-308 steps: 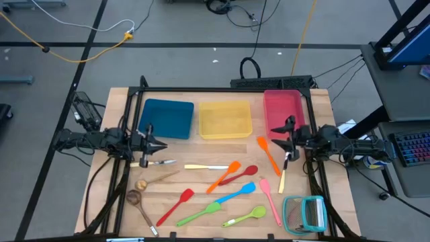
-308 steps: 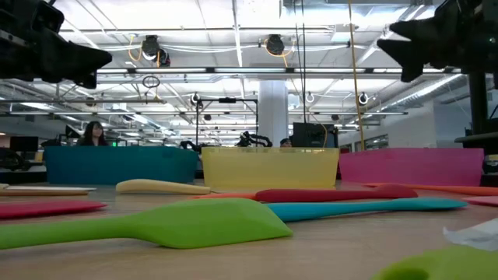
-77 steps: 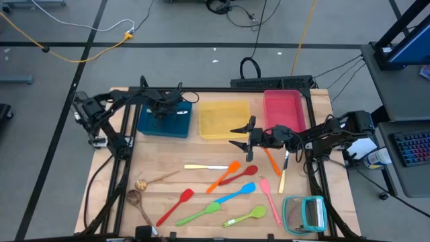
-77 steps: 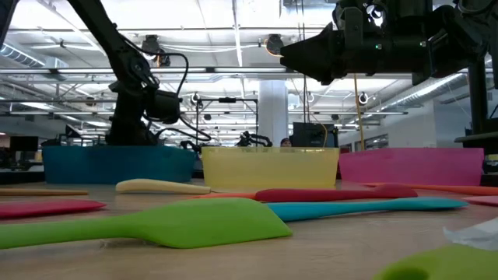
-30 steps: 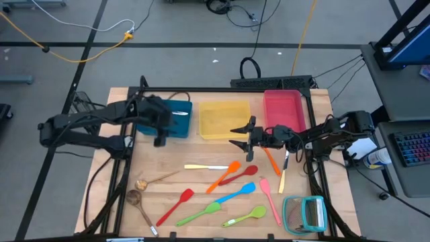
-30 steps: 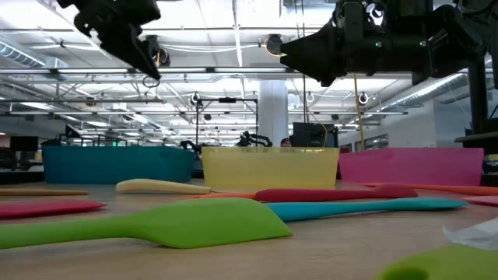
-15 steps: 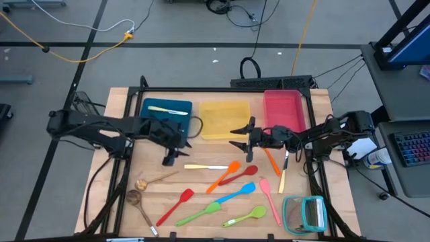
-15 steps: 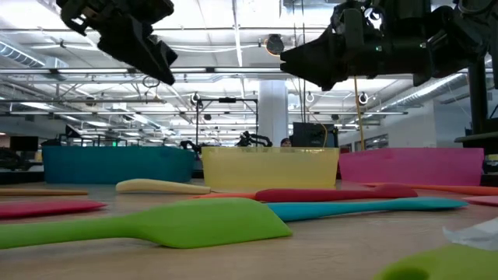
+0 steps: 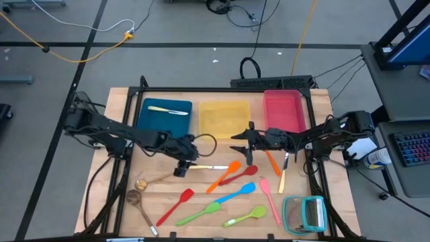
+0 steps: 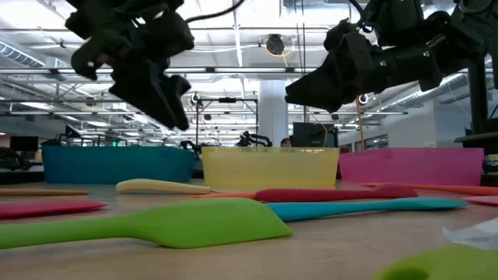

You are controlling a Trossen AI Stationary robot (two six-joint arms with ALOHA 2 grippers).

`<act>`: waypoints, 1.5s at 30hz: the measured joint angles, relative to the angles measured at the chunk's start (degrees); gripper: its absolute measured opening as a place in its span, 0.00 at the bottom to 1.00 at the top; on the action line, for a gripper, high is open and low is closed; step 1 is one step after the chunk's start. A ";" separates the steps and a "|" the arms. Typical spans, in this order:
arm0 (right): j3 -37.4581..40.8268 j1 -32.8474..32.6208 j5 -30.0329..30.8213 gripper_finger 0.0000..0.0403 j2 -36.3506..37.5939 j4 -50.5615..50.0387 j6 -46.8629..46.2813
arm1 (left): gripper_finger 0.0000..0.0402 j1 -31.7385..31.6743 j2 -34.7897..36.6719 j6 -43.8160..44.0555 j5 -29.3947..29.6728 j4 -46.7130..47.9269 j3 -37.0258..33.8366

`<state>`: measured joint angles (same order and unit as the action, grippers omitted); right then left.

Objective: Pick & Place Kitchen Items
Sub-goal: Put the left yellow knife into the blue bin

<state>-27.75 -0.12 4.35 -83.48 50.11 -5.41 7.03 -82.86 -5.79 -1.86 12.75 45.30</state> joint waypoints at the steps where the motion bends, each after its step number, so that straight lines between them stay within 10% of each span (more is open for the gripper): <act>1: 0.00 0.00 0.04 0.49 0.00 0.00 -0.11 | 0.42 0.25 -0.89 1.01 0.34 0.24 0.00; 33: 0.00 0.00 0.04 0.49 0.00 -0.05 0.04 | 0.42 2.49 -13.54 11.88 2.38 0.65 0.15; 45: 0.00 0.00 0.04 0.49 0.00 -0.05 0.04 | 0.19 2.78 -13.56 11.47 2.53 1.49 0.11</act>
<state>-27.75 -0.12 4.38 -83.48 50.05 -5.37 9.80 -96.42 5.67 0.67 14.24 45.41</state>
